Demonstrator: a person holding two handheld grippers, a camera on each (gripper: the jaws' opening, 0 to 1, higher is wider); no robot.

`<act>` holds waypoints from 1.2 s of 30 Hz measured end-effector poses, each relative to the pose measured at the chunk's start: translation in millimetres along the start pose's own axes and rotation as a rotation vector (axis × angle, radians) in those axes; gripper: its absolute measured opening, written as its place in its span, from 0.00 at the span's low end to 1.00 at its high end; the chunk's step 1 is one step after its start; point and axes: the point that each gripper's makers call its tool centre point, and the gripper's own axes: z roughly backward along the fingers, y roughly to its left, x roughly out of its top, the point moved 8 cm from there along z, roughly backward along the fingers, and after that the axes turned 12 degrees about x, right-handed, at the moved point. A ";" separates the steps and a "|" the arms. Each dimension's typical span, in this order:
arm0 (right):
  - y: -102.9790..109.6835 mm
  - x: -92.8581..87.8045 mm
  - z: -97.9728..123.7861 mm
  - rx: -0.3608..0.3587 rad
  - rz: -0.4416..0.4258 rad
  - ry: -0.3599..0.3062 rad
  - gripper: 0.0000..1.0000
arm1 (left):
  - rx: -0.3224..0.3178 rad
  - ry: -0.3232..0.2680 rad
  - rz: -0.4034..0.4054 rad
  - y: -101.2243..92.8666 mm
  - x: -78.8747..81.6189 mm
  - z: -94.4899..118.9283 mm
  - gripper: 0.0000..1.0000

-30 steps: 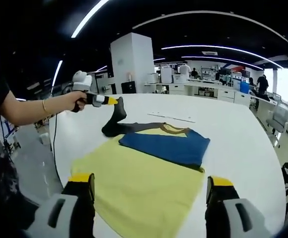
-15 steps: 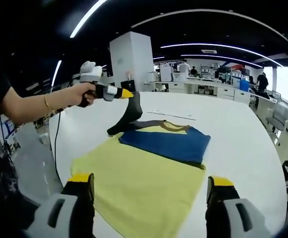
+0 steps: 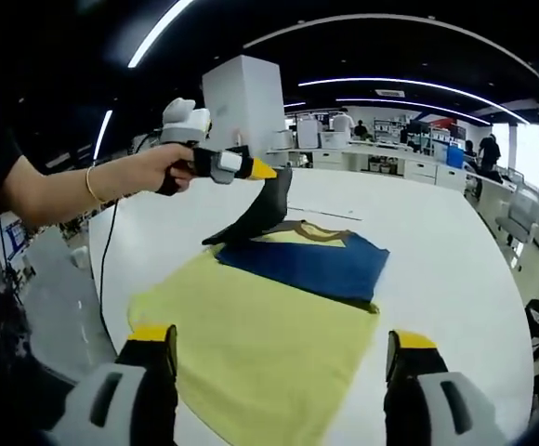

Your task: Fold the garment on the visible template until the final outline fits inside the template.

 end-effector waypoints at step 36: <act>-12.0 -7.2 10.8 -0.059 -0.031 -0.002 0.88 | -0.236 0.127 -0.123 -95.8 -57.6 -34.5 0.01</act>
